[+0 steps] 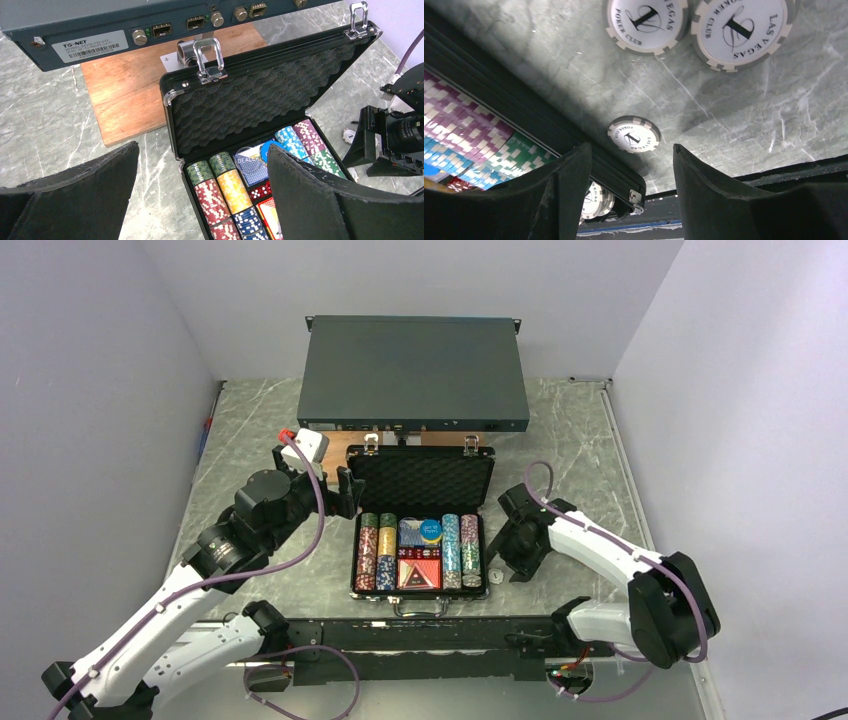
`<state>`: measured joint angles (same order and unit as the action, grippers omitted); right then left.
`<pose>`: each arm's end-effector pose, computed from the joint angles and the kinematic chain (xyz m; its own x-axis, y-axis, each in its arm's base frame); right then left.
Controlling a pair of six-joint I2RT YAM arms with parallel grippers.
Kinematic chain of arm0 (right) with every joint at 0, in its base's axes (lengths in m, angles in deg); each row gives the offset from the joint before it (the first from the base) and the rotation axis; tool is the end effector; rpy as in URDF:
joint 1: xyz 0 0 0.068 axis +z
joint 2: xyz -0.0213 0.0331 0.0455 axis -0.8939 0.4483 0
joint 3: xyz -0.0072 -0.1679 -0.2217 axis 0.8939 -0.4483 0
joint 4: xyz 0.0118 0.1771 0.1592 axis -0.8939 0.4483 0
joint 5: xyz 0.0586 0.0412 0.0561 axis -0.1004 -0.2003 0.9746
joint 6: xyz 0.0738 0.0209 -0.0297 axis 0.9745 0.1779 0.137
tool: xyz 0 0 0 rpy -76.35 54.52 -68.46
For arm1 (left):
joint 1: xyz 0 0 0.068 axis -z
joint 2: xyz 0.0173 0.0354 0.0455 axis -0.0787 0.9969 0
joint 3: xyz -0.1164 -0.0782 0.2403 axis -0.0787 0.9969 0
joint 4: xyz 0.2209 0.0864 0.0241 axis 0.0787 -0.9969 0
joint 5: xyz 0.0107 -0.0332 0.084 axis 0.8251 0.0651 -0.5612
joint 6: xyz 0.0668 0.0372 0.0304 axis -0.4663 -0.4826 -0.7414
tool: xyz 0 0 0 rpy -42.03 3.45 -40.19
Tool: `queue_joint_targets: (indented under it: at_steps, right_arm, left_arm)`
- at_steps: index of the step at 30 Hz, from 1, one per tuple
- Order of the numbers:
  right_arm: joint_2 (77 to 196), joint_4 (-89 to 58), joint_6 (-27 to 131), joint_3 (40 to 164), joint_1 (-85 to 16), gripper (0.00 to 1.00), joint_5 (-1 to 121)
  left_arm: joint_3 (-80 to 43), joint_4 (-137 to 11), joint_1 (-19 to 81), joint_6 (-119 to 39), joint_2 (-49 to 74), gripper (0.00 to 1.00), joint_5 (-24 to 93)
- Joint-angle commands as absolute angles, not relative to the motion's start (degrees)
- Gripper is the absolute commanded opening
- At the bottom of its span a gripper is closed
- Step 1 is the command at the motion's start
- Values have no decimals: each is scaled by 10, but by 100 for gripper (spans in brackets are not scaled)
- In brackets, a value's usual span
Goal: Pack up texas hold em set
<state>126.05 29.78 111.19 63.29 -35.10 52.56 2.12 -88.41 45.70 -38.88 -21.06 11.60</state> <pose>0.1529 0.0826 0.1521 -0.7838 0.6172 -0.0691 0.6008 0.7817 0.1672 0.1368 -0.0955 0.3566 -0.2719 -0.0452 -0.9613 0.4000 0.9032 -0.1557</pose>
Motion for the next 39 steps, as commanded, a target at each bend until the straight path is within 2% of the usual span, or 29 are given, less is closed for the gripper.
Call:
queue_joint_targets:
  at_steps: [1,18,36,39]
  right_arm:
    - [1262,301,1184,623,-339,63,524]
    - [1306,325,1317,626,-314,56,482]
    - [1322,300,1357,617,-314,51,443]
    - [1324,297,1356,612,-314,47,439]
  left_arm:
    - [16,-868,455,-393,-216,99,123]
    - [15,-868,455,-394,-218,99,124]
    - [15,-868,455,-394,-221,99,124]
    - [15,-868,455,-394,-221,99,124]
